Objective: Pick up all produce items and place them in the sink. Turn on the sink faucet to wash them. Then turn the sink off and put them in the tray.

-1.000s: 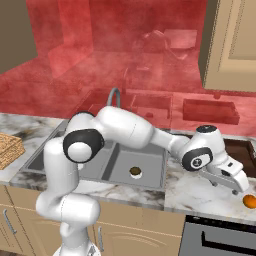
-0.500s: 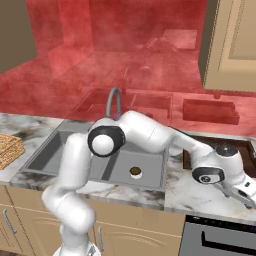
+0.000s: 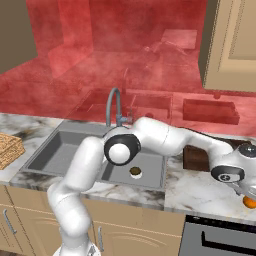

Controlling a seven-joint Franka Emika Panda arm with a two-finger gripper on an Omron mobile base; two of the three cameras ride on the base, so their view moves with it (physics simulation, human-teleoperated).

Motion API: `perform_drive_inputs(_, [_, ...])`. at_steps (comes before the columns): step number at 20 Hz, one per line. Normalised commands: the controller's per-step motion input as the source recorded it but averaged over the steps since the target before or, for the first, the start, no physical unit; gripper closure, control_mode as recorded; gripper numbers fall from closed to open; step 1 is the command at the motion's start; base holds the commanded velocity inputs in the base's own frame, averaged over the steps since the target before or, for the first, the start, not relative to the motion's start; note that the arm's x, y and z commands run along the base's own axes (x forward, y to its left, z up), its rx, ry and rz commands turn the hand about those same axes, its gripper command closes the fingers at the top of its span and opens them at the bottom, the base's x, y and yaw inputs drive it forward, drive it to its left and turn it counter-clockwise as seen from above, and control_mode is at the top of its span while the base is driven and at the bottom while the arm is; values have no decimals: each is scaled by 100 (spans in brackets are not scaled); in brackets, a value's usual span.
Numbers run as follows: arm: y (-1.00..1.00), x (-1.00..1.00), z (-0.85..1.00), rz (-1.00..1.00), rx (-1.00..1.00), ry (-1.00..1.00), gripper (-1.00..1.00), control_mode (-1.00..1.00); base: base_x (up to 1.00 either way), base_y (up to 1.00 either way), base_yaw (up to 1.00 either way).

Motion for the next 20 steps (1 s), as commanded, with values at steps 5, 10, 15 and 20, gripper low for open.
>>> perform_drive_inputs(5, [-3, 12, -42, 0, 0, -1, -100, -100, 0, 0, 0])
perform_drive_inputs(10, [0, 32, -20, 0, 0, 0, -100, -100, 0, 0, 0])
perform_drive_inputs(15, [-6, 31, -19, 0, 0, 0, -100, -100, 0, 0, 0])
perform_drive_inputs(20, [-22, 12, -19, 0, 1, 0, -100, -100, 0, 0, 0])
